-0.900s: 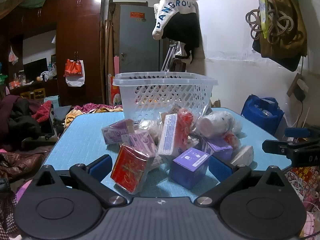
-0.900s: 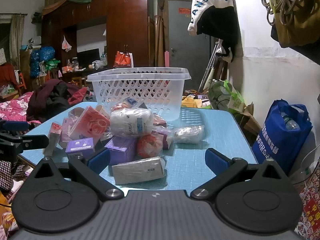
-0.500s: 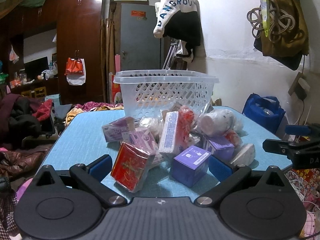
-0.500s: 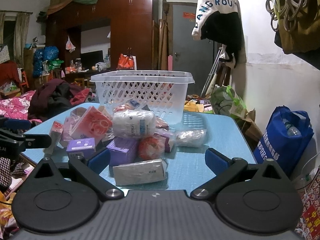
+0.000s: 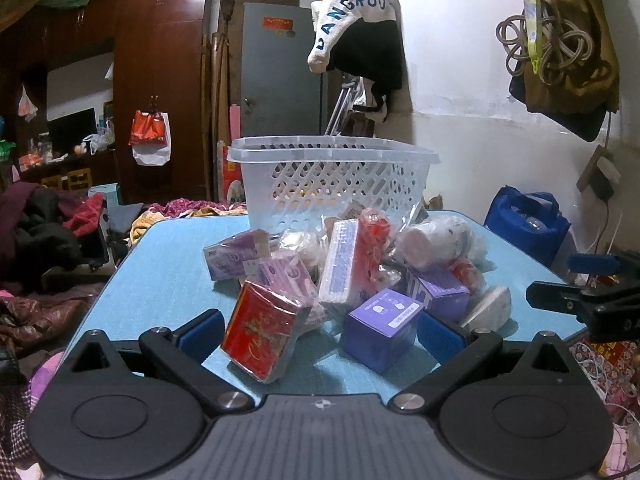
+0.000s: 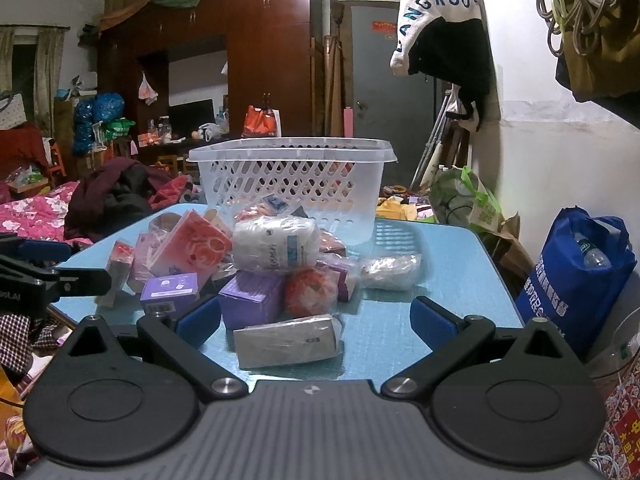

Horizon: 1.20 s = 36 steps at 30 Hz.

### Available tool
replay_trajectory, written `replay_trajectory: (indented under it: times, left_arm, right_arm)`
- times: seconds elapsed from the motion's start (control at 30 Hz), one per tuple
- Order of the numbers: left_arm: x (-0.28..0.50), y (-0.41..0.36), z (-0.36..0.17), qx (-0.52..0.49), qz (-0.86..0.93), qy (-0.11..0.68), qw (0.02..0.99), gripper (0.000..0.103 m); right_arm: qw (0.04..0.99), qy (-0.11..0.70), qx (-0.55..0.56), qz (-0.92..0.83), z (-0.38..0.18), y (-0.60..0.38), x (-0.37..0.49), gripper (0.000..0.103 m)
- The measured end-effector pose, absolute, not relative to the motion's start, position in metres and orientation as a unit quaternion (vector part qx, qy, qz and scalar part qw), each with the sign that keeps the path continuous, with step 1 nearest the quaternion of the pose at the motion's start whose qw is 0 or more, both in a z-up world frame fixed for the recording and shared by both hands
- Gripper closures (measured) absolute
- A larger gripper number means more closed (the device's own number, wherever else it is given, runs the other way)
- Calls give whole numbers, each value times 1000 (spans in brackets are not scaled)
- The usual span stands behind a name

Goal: Organize objects
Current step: 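Grasp the red box with the left gripper while the right gripper grasps the silver-grey box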

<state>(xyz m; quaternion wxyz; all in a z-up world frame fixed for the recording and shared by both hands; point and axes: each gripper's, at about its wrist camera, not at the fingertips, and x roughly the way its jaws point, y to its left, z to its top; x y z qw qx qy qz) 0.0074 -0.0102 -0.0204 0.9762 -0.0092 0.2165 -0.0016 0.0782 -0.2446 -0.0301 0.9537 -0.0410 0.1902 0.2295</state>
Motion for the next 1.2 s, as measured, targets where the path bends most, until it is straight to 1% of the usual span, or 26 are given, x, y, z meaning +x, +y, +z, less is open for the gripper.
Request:
replay_trajectory:
  times: [0.9,1.2]
  left_arm:
    - [14,-4,-24,-15,7,233,972,0]
    - [12,3,-25,-21,-3,224,974,0]
  right_arm:
    - [945,195,-33,261,-31,-241,77,0]
    - [944,195,-30,265,-32,-241,78,0]
